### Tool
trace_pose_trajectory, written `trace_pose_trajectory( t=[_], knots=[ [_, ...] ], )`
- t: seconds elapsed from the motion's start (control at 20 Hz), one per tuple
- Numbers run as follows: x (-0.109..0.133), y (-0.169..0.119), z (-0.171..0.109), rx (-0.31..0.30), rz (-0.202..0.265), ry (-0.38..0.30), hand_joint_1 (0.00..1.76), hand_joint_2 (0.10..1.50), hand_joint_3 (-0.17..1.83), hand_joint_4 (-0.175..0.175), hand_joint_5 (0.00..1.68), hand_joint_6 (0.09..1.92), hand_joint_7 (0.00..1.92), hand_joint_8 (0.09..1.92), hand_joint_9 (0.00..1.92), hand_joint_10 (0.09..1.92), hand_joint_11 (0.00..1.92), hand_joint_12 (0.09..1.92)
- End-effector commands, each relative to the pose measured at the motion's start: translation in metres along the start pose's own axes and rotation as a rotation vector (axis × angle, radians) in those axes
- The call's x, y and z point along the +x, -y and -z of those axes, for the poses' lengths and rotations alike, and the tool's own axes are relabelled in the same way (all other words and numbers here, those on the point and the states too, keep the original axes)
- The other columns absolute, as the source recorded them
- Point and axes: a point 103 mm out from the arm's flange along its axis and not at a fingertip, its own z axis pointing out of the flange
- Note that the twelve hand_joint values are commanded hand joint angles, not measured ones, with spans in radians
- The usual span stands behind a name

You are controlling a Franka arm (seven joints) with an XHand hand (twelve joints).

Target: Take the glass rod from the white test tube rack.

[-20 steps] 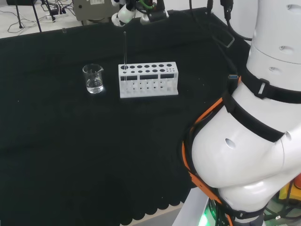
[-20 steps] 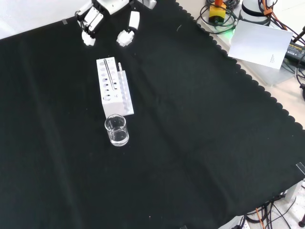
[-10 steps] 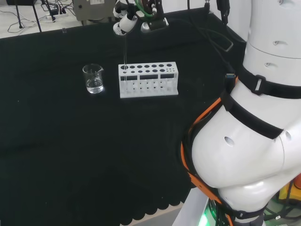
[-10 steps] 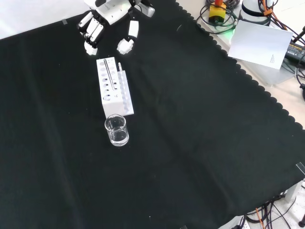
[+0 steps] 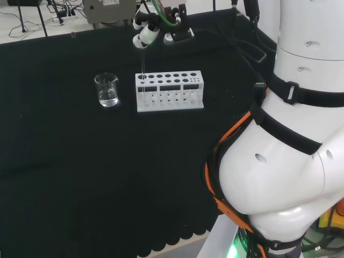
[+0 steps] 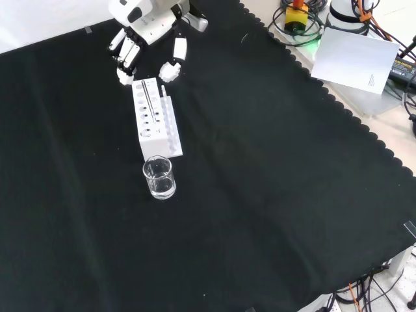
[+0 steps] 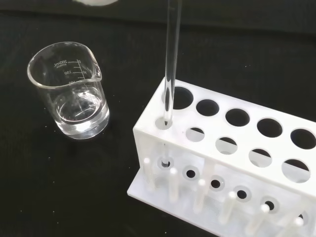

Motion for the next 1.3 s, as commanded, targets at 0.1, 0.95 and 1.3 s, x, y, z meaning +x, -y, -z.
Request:
trace_pose_trajectory(
  t=[0.1, 0.95, 1.3],
  knots=[
    [-0.002, -0.007, -0.011, 0.017, 0.009, 0.004, 0.74, 0.82, 0.64, -0.175, 0.41, 0.29, 0.63, 0.95, 0.76, 0.87, 0.33, 1.41],
    [-0.014, -0.029, -0.019, 0.039, 0.017, 0.01, 0.79, 0.83, 0.64, -0.175, 0.44, 0.59, 1.01, 1.08, 1.12, 1.01, 0.69, 1.41],
    [-0.013, -0.031, -0.022, 0.032, 0.021, 0.031, 0.8, 0.83, 0.64, -0.175, 0.56, 0.69, 1.07, 1.11, 1.18, 1.04, 0.76, 1.42]
  ],
)
